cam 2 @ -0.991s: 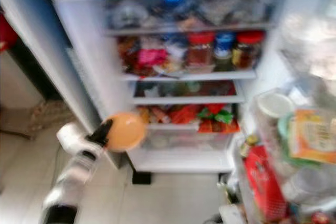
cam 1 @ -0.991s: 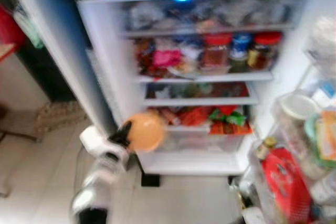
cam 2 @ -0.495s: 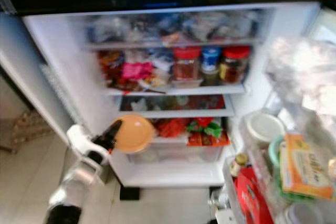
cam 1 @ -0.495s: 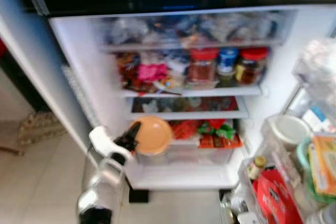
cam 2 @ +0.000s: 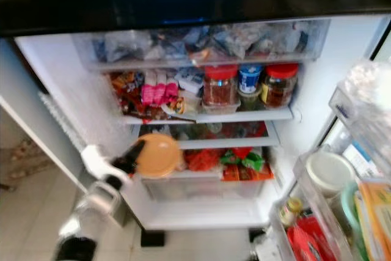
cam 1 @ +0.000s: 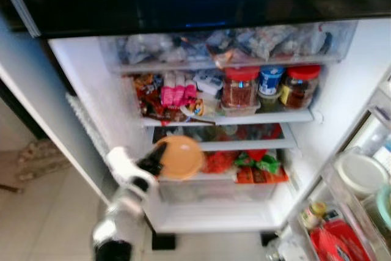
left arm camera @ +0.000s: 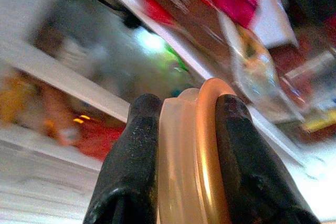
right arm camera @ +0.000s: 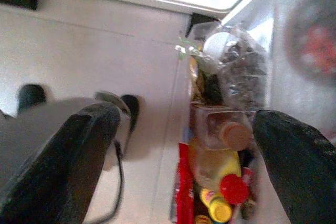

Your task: Restocking fridge

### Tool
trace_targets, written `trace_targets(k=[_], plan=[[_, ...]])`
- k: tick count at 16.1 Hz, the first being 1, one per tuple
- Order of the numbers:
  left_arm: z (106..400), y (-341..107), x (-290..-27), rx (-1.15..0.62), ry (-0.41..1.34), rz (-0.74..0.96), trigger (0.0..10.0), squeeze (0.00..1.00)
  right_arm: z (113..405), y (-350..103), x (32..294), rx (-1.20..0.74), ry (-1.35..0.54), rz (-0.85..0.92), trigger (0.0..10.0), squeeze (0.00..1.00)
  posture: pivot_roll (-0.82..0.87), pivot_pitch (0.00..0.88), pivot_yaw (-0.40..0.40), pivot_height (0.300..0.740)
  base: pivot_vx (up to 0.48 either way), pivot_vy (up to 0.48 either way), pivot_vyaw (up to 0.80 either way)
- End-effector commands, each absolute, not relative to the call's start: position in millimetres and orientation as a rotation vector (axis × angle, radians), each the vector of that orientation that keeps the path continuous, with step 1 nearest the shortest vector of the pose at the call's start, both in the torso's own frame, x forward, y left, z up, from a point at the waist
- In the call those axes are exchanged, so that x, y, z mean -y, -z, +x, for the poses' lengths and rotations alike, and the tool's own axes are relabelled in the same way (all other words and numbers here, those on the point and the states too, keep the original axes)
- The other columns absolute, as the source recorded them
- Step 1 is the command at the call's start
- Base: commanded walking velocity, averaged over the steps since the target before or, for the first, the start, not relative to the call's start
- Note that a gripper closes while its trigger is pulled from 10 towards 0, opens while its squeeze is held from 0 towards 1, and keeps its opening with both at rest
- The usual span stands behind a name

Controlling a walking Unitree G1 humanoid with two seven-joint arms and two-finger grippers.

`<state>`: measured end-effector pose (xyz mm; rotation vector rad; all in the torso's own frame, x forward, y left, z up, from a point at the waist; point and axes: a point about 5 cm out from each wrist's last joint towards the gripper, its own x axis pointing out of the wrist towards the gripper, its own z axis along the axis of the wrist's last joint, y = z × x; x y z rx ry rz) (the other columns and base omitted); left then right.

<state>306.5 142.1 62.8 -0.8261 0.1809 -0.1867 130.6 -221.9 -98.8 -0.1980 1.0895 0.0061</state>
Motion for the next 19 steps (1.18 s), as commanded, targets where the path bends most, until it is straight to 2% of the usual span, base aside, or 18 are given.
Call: trace_targets(k=[1,3,7,13,19], plan=[[308.3,-67.0,-154.6,-0.153,0.161,-0.805,10.0,0.00,136.9,97.9,215.7,-1.072,-0.024,-0.189,10.0,0.00,0.03,0.014,0.026,0.740,0.296,0.000,0.00],[307.2,-65.1,-152.4,-0.166,0.174,-0.798,10.0,0.00,136.1,98.0,216.7,-1.075,-0.010,-0.177,10.0,0.00,0.03,0.016,0.026,0.740,0.298,0.000,0.00],[301.2,-54.2,-142.6,-0.252,0.225,-0.765,10.0,0.00,136.7,97.5,218.2,-1.075,-0.012,-0.175,10.0,0.00,0.03,0.019,0.025,0.740,0.000,0.000,0.00],[302.7,-59.1,-137.6,-0.244,0.274,-0.774,10.0,0.00,137.4,96.9,220.3,-1.075,-0.007,-0.178,10.0,0.00,0.03,0.015,0.020,0.740,0.000,0.000,0.00],[304.3,-61.4,-128.8,-0.248,0.313,-0.748,10.0,0.00,123.5,100.6,222.5,-1.092,0.002,-0.197,10.0,0.00,0.03,0.005,0.021,0.740,0.000,0.000,0.00]])
